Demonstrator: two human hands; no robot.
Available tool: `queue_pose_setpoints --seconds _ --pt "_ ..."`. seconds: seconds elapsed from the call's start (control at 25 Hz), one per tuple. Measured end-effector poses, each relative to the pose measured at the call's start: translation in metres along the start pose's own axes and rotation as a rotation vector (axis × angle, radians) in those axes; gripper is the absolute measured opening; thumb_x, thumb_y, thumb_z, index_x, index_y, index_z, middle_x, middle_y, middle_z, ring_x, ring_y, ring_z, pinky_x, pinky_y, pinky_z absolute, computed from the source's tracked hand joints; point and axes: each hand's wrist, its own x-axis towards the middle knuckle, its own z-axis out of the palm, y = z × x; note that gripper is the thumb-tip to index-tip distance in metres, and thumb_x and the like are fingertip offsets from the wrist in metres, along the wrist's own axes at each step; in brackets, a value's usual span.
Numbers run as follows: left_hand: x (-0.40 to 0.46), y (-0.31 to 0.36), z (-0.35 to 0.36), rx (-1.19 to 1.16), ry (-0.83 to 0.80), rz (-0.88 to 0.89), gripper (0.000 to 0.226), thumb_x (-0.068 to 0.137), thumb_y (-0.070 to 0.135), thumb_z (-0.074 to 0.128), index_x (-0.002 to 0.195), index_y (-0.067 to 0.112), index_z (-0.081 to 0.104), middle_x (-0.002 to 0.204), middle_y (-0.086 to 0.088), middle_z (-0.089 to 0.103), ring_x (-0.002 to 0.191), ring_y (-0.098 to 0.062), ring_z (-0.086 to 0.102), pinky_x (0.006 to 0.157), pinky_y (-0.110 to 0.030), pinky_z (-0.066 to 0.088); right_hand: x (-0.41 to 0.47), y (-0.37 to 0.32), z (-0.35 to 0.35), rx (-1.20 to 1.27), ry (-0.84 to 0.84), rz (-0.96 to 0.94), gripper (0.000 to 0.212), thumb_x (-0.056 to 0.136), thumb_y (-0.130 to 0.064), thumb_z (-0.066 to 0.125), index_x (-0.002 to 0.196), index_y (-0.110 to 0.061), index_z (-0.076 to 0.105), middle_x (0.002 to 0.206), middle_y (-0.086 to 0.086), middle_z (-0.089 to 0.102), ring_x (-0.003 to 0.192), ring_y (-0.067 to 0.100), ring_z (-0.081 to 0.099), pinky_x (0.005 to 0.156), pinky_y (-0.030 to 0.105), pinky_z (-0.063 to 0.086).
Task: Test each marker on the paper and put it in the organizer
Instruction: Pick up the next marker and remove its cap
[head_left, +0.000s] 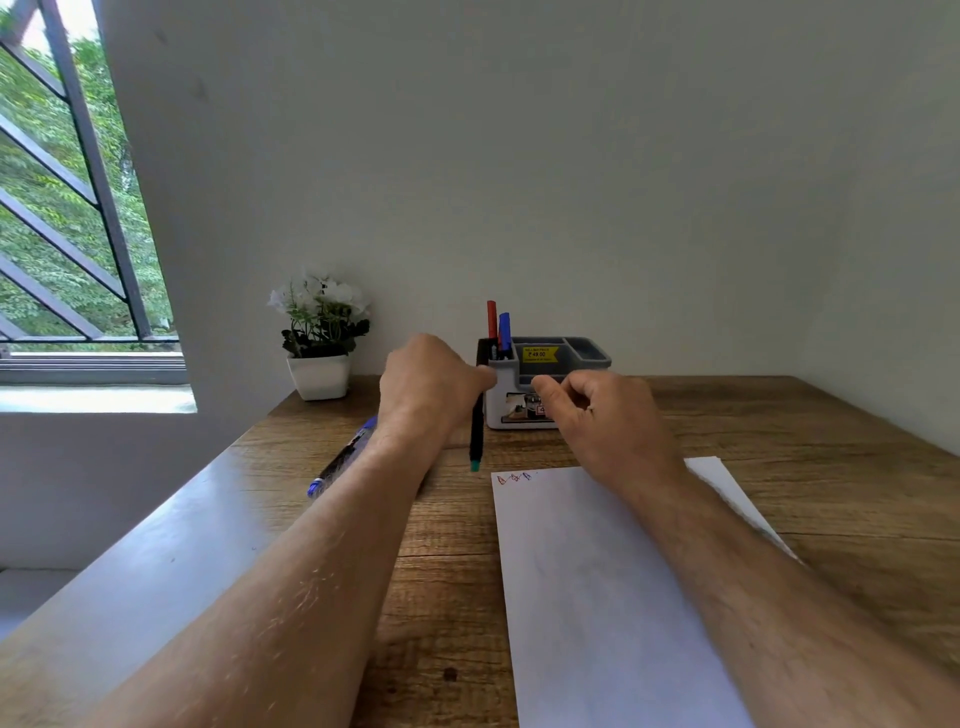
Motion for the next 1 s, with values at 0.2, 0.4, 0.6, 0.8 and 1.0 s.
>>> queue_pose_setpoints --seconds 0.2,0.4,0.6,0.8,1.0 --pt "-0.004 0.002 -0.008 -0.367 -0.018 0.017 0.024 0.080 0.041 0.074 0.075 0.017 0.076 0.068 0.003 0.071 0.059 -0.010 0.061 0.058 -0.024 0.049 -0.001 -0.002 -0.002 0.013 -0.013 -0.051 0.031 0.097 -0.048 0.052 0.082 -0.024 0.065 0.068 -0.016 0.055 0.061 -0.002 0.054 0.051 0.008 0.031" --pt "-0.012 0.010 -0.002 -0.732 -0.242 0.072 0.021 0.087 0.027 0.070 0.096 0.008 0.073 0.084 -0.011 0.076 0.044 -0.009 0.050 0.040 -0.019 0.037 -0.002 -0.005 -0.004 0.217 -0.041 -0.069 0.042 0.095 -0.053 0.047 0.103 -0.020 0.070 0.085 -0.010 0.070 0.077 0.004 0.067 0.060 0.017 0.050" --pt "-0.015 0.011 0.003 -0.808 -0.381 0.108 0.021 0.087 0.025 0.072 0.100 0.009 0.075 0.069 -0.005 0.071 0.045 -0.009 0.047 0.047 -0.025 0.036 -0.003 -0.005 -0.006 0.409 -0.114 0.006 0.024 0.099 -0.039 0.055 0.101 -0.022 0.072 0.070 -0.003 0.072 0.063 0.003 0.068 0.059 0.020 0.052" --pt "-0.014 0.010 0.003 -0.842 -0.219 0.188 0.020 0.087 0.031 0.073 0.095 0.013 0.076 0.084 -0.010 0.074 0.062 -0.009 0.059 0.058 -0.028 0.051 -0.005 -0.006 -0.002 0.334 -0.098 0.000 0.019 0.094 -0.031 0.065 0.105 -0.019 0.073 0.072 -0.012 0.067 0.062 0.002 0.065 0.061 0.024 0.053" --pt "-0.017 0.011 0.006 -0.859 -0.228 0.221 0.024 0.085 0.019 0.075 0.110 0.020 0.071 0.089 -0.009 0.077 0.074 -0.014 0.071 0.063 -0.026 0.055 -0.003 -0.005 -0.001 0.329 -0.059 -0.021 0.032 0.098 -0.018 0.056 0.128 -0.027 0.060 0.101 -0.009 0.070 0.087 0.005 0.066 0.079 0.029 0.059"
